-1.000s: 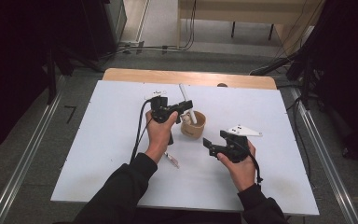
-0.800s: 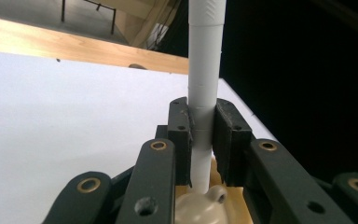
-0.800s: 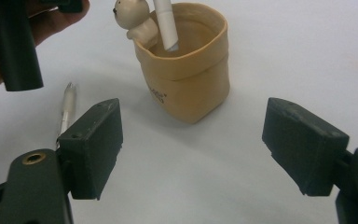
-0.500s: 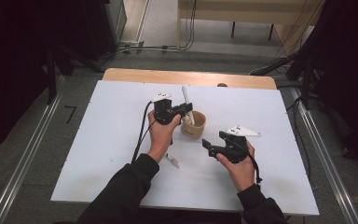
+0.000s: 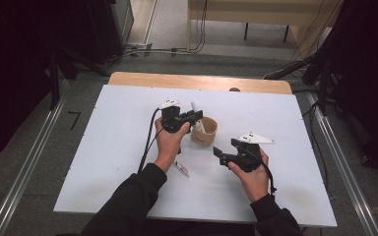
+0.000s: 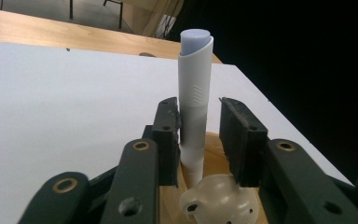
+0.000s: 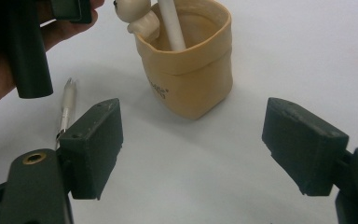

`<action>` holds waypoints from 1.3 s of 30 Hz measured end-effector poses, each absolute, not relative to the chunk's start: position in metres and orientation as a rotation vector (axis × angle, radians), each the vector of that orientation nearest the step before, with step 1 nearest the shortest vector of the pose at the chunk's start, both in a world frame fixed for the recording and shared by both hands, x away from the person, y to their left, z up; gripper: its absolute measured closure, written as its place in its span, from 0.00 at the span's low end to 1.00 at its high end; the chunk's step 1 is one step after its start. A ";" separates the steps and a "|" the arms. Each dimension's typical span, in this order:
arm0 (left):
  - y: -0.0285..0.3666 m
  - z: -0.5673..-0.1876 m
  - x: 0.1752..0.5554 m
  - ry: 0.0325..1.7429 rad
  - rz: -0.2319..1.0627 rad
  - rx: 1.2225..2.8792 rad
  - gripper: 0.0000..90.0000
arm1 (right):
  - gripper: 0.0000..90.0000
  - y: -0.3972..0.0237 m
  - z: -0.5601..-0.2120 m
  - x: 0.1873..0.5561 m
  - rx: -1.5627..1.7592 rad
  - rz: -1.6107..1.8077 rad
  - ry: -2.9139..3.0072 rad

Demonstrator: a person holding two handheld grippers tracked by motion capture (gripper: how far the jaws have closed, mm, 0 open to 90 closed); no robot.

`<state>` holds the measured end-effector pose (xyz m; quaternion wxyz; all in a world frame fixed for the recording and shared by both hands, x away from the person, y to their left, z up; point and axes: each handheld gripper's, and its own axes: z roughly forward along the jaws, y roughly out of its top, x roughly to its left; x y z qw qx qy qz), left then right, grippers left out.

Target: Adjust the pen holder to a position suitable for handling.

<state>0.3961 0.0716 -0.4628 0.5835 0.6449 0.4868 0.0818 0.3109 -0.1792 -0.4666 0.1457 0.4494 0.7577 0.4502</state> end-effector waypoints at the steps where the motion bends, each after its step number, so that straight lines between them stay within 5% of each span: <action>1: 0.073 -0.463 0.396 1.138 0.193 1.505 0.71 | 0.21 -0.179 -0.467 0.311 1.294 1.298 2.182; 20: 0.101 -0.460 0.373 1.128 0.164 1.431 0.40 | 0.21 -0.181 -0.466 0.309 1.293 1.284 2.160; 39: 0.125 -0.454 0.334 1.098 0.201 1.410 0.25 | 0.20 -0.191 -0.465 0.306 1.319 1.273 2.124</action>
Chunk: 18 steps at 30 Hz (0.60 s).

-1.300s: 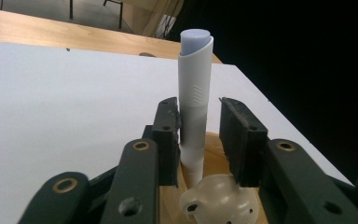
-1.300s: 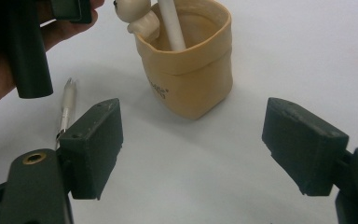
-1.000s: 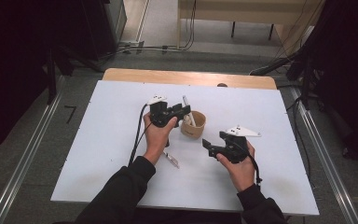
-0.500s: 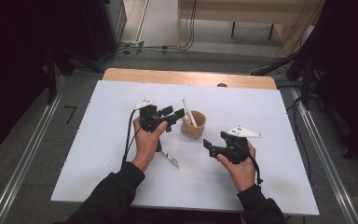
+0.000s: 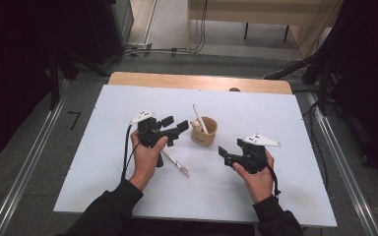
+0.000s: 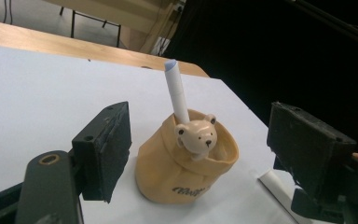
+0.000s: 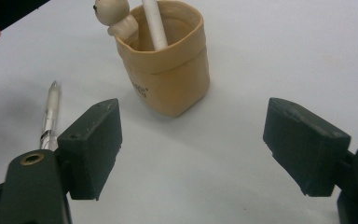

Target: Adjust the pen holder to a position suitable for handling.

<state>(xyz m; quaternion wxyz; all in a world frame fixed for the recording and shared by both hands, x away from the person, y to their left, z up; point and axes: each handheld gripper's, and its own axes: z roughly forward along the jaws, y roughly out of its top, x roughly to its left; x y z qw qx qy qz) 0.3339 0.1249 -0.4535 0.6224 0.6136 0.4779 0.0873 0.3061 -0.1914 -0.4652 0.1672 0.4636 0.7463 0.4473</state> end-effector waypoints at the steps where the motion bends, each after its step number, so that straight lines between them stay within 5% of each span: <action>1: 0.126 -0.454 0.332 1.102 0.209 1.403 0.24 | 0.20 -0.192 -0.465 0.306 1.320 1.271 2.124; 18: 0.149 -0.467 0.321 1.174 0.241 1.429 0.19 | 0.20 -0.207 -0.465 0.301 1.342 1.245 2.084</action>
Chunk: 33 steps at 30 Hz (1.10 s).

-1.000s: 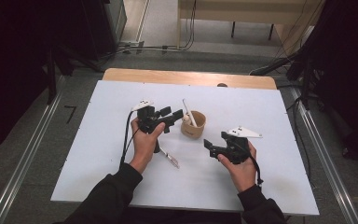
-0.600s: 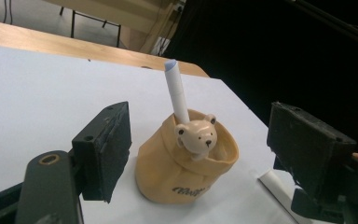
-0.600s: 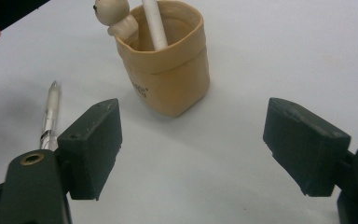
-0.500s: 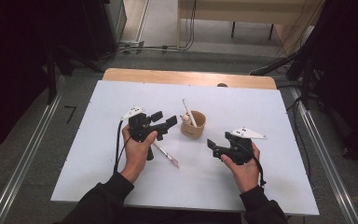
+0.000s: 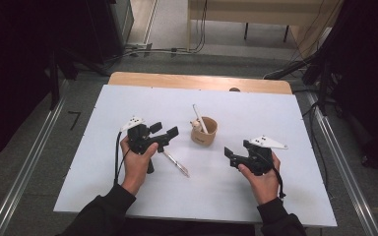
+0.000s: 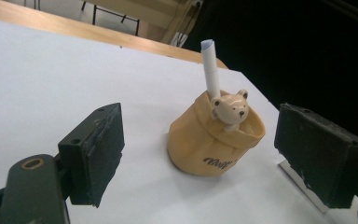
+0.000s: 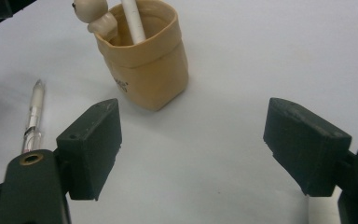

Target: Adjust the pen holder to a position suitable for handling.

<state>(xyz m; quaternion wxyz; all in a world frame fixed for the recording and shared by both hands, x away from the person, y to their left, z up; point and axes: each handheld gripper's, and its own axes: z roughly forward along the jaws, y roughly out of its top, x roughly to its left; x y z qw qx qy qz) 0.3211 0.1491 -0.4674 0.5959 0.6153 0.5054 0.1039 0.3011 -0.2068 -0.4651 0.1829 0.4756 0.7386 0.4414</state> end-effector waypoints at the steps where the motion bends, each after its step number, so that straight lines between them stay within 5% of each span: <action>1: 0.150 -0.468 0.321 1.178 0.242 1.430 0.19 | 0.20 -0.208 -0.465 0.301 1.343 1.246 2.079; 33: 0.169 -0.482 0.305 1.219 0.251 1.464 0.18 | 0.20 -0.250 -0.482 0.280 1.398 1.047 1.890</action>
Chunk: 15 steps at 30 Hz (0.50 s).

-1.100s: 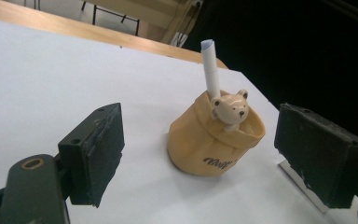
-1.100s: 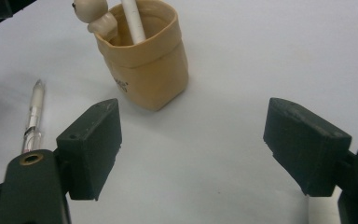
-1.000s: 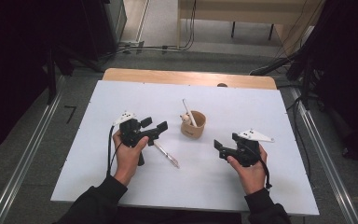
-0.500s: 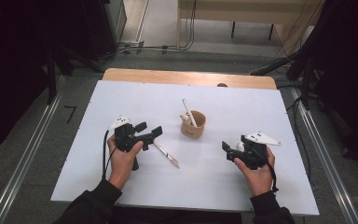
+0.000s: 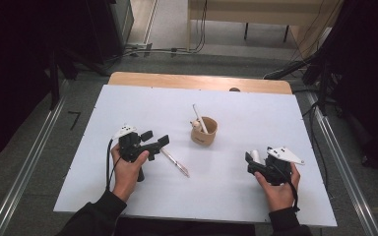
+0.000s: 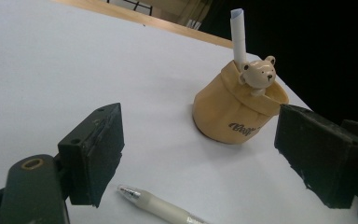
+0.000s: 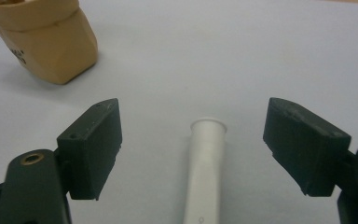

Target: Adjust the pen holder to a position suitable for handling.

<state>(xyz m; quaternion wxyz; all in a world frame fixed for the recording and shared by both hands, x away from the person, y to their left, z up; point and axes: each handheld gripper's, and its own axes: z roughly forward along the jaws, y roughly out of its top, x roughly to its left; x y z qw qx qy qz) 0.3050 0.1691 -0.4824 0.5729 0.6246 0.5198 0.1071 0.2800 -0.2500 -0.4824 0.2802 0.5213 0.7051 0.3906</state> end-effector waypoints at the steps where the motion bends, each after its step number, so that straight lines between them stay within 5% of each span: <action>1: 0.169 -0.483 0.305 1.219 0.252 1.463 0.18 | 0.20 -0.251 -0.484 0.280 1.402 1.043 1.897; 15: 0.171 -0.485 0.306 1.231 0.267 1.465 0.18 | 0.30 -0.262 -0.495 0.273 1.485 0.993 1.904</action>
